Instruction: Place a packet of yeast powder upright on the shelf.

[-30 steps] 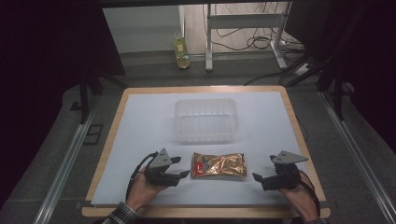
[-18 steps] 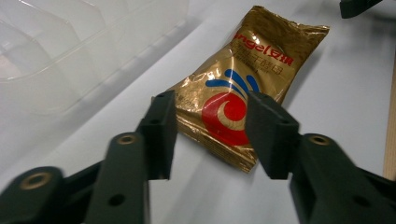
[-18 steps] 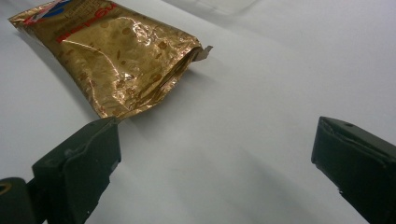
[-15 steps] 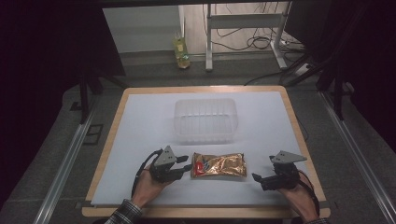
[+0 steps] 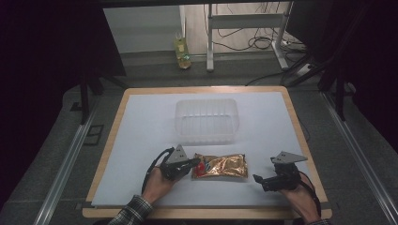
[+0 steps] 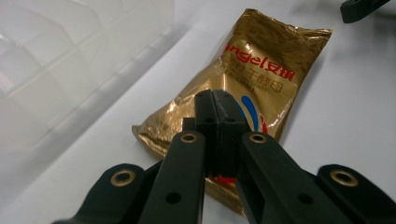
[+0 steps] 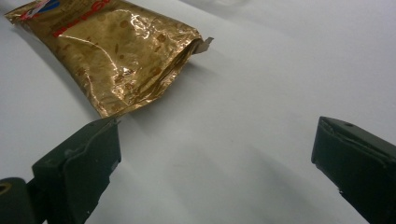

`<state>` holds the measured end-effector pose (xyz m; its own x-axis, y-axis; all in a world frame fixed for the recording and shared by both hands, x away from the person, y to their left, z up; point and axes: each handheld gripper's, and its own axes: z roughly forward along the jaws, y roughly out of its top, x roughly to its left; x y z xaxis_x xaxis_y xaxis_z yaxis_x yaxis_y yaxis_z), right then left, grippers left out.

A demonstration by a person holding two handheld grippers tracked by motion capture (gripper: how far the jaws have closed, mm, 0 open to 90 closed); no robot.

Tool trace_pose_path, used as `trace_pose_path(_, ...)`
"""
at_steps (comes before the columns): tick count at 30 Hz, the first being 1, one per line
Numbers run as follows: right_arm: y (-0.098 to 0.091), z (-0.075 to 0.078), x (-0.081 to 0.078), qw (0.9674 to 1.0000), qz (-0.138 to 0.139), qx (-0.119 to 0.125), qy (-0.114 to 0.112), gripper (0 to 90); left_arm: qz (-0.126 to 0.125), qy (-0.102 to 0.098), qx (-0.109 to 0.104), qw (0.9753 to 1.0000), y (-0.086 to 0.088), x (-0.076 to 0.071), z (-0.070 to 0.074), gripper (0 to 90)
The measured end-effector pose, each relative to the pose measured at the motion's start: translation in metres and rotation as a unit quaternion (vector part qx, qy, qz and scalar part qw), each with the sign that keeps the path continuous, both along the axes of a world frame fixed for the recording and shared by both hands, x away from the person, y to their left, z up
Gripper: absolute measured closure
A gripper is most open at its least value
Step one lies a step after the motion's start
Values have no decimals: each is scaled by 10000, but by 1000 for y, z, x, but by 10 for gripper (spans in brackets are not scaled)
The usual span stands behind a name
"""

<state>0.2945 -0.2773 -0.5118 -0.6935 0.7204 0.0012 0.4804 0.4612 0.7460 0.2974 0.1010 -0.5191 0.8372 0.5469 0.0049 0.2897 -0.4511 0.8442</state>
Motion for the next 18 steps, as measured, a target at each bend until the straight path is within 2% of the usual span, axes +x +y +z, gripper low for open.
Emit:
trace_pose_path(3, 0, -1, 0, 10000, -2, -5, 22, 14, -20, 15, -17, 10000, -2, 2, -1, 894)
trace_pose_path(10, 3, -1, 0, 10000, 38, -39, 20, 14, -76, 34, 241, 9997, -11, 7, -14, 893)
trace_pose_path(18, 4, -2, 0, 9999, 7, 40, 135, 14, -141, -28, 263, 9995, -9, 8, -17, 895)
